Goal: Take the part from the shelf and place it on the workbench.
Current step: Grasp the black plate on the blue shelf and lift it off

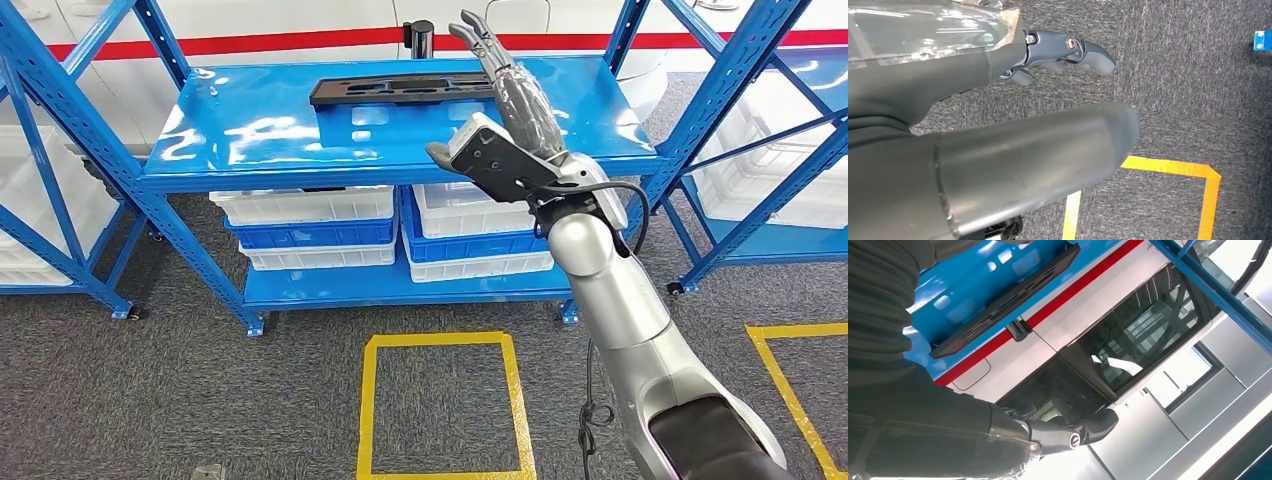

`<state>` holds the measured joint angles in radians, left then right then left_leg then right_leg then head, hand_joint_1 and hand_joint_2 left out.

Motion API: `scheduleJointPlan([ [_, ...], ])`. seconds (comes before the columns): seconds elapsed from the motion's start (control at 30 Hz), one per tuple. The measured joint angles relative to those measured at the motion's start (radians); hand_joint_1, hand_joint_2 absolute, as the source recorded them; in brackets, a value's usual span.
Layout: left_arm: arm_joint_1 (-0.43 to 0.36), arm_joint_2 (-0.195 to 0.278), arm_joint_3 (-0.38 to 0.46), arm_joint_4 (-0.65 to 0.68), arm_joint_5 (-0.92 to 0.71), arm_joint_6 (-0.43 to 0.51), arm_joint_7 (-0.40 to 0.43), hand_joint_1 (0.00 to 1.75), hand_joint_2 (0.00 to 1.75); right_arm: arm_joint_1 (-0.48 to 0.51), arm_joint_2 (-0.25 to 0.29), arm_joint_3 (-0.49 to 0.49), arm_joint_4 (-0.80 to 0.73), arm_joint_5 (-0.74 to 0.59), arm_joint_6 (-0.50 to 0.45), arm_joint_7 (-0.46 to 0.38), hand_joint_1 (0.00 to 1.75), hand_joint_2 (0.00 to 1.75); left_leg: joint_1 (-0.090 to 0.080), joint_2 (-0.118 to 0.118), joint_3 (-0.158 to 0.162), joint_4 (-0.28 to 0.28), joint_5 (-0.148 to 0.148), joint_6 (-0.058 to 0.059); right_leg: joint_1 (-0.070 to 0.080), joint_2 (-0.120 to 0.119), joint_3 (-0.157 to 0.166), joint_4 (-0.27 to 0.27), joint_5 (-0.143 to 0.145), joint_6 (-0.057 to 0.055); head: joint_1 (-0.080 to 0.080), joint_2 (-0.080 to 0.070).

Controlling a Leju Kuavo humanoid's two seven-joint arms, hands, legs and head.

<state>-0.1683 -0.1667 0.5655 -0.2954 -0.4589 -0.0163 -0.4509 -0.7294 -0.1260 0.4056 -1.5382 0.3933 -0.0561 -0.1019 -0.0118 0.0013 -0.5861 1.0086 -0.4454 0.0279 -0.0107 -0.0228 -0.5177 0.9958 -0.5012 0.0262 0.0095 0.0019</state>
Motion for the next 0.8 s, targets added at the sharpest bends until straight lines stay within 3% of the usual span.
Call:
scheduleJointPlan([
  [0.3, -0.001, 0.007, -0.002, 0.000, 0.000, 0.008, 0.004, 0.00, 0.00, -0.008, 0.022, 0.003, 0.011, 0.002, 0.002, 0.022, 0.00, 1.75, -0.003, 0.000, -0.006, 0.006, -0.004, 0.006, -0.010, 0.000, 0.000, -0.001, 0.001, 0.003, 0.000, 0.000],
  [0.43, -0.003, 0.008, -0.006, 0.000, 0.000, 0.017, 0.010, 0.00, 0.00, -0.006, 0.023, 0.000, 0.012, 0.002, 0.002, 0.023, 0.00, 1.75, -0.003, -0.003, 0.004, -0.010, -0.006, 0.027, -0.008, 0.001, 0.003, 0.014, 0.009, 0.022, 0.000, 0.000],
  [0.5, -0.005, 0.007, -0.008, 0.000, 0.001, 0.020, 0.011, 0.00, 0.00, -0.007, 0.021, -0.005, 0.012, 0.002, 0.001, 0.020, 0.00, 1.75, 0.002, -0.006, 0.019, -0.021, -0.002, 0.037, -0.008, 0.009, -0.029, 0.070, -0.013, 0.021, 0.002, 0.000],
  [0.6, -0.005, 0.005, -0.009, 0.001, 0.002, 0.021, 0.011, 0.00, 0.00, -0.001, 0.015, -0.011, 0.015, -0.001, 0.000, 0.017, 0.00, 1.75, 0.006, -0.011, 0.023, -0.024, -0.004, 0.040, -0.010, 0.019, -0.145, 0.251, -0.072, 0.017, 0.002, 0.000],
  [0.63, -0.004, 0.004, -0.009, 0.001, 0.003, 0.021, 0.012, 0.00, 0.00, 0.002, 0.012, -0.013, 0.017, -0.003, 0.000, 0.016, 0.00, 1.75, 0.007, -0.015, 0.025, -0.024, -0.007, 0.038, -0.012, 0.020, -0.174, 0.285, -0.075, 0.020, 0.002, 0.000],
  [0.67, -0.003, 0.003, -0.009, 0.002, 0.003, 0.021, 0.012, 0.00, 0.00, 0.005, 0.008, -0.017, 0.019, -0.005, 0.000, 0.015, 0.00, 1.75, 0.009, -0.018, 0.029, -0.023, -0.011, 0.034, -0.014, 0.020, -0.186, 0.281, -0.061, 0.029, 0.002, 0.000],
  [0.7, -0.002, 0.002, -0.009, 0.002, 0.003, 0.021, 0.012, 0.00, 0.00, 0.007, 0.005, -0.020, 0.022, -0.008, 0.000, 0.014, 0.00, 1.75, 0.012, -0.022, 0.036, -0.022, -0.017, 0.029, -0.018, 0.020, -0.177, 0.236, -0.029, 0.042, 0.002, 0.000],
  [0.73, -0.002, 0.002, -0.009, 0.002, 0.003, 0.022, 0.013, 0.00, 0.00, 0.008, 0.002, -0.022, 0.024, -0.011, -0.001, 0.012, 0.00, 1.75, 0.016, -0.025, 0.043, -0.021, -0.024, 0.023, -0.023, 0.020, -0.154, 0.164, 0.014, 0.057, 0.003, 0.000],
  [0.77, -0.002, 0.003, -0.009, 0.002, 0.003, 0.023, 0.014, 0.00, 0.00, 0.009, -0.002, -0.024, 0.027, -0.015, -0.002, 0.009, 0.00, 1.75, 0.018, -0.027, 0.050, -0.018, -0.033, 0.015, -0.025, 0.020, -0.130, 0.096, 0.043, 0.066, 0.003, 0.000],
  [0.8, -0.002, 0.003, -0.010, 0.002, 0.003, 0.025, 0.015, 0.00, 0.00, 0.009, -0.004, -0.025, 0.030, -0.018, -0.003, 0.007, 0.00, 1.75, 0.018, -0.028, 0.053, -0.015, -0.041, 0.006, -0.024, 0.020, -0.110, 0.046, 0.056, 0.061, 0.003, 0.000],
])
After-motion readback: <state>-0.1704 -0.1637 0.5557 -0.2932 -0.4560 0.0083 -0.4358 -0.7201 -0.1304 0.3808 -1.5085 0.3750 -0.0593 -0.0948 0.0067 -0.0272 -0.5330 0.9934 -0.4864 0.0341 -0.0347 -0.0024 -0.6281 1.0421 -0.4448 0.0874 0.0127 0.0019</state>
